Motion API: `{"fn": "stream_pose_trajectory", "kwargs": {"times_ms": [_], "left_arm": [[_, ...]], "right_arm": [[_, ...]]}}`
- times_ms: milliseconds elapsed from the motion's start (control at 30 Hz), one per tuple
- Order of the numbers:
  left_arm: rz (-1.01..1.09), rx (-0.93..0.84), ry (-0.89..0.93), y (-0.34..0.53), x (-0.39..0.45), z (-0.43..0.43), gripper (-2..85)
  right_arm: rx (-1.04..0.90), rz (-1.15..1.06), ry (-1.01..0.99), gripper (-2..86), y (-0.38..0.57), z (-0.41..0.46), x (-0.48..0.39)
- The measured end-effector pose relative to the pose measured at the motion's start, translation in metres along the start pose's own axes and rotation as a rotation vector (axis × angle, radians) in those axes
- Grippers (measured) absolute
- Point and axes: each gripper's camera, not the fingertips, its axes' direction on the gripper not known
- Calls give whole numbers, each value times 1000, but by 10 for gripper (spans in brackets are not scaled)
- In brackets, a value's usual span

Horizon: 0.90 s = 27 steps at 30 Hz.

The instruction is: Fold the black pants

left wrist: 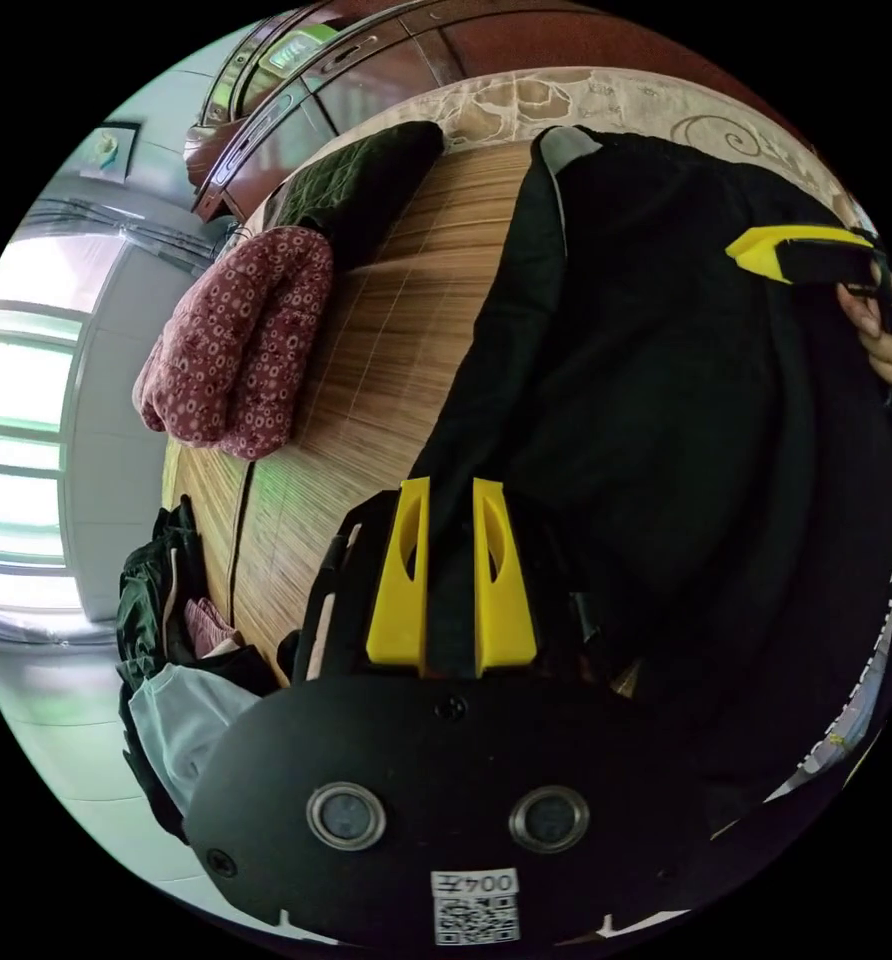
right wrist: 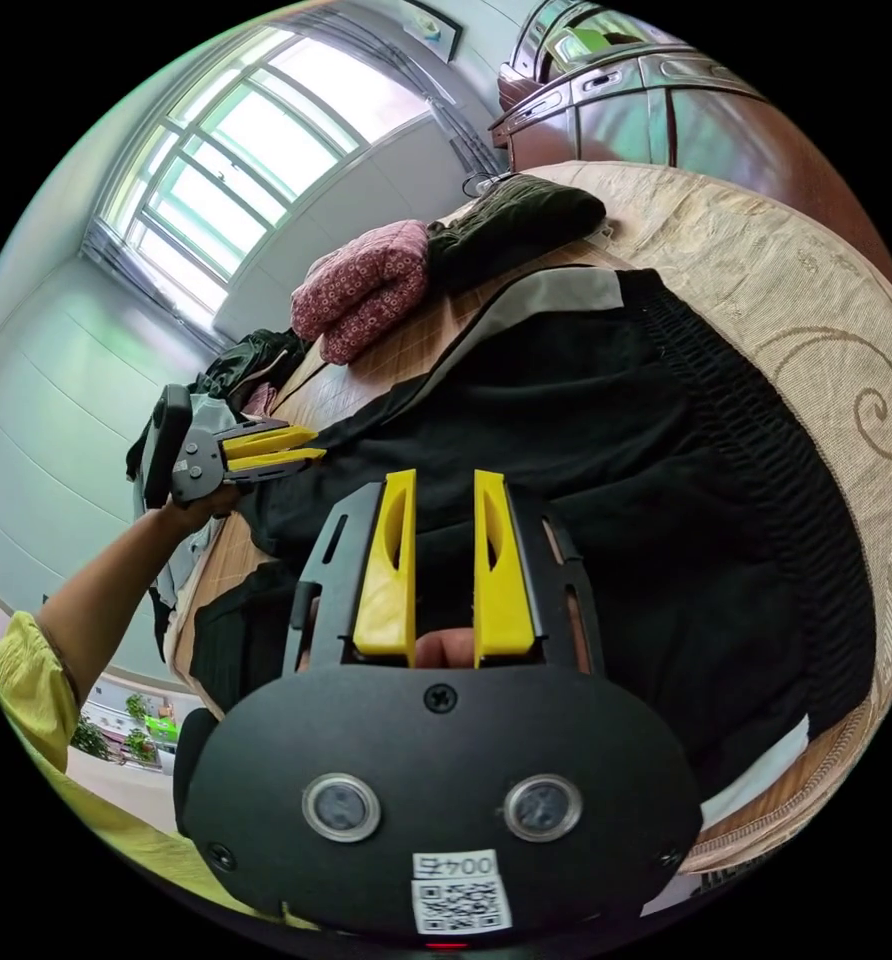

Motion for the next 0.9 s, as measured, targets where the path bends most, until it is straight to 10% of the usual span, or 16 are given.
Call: {"fn": "stream_pose_trajectory", "kwargs": {"times_ms": [233,533,900], "left_arm": [[94,-30,24,-45,-34,-4,10],[-471,-45,-142,-64,-154,-15,10],[-666,-77,-111,119,-136,21,3]], "right_arm": [[2,37,-18,85,-18,-12,4],[71,57,42,120,-38,-26,-3],[80,240,214,83,-59,-52,44]]}}
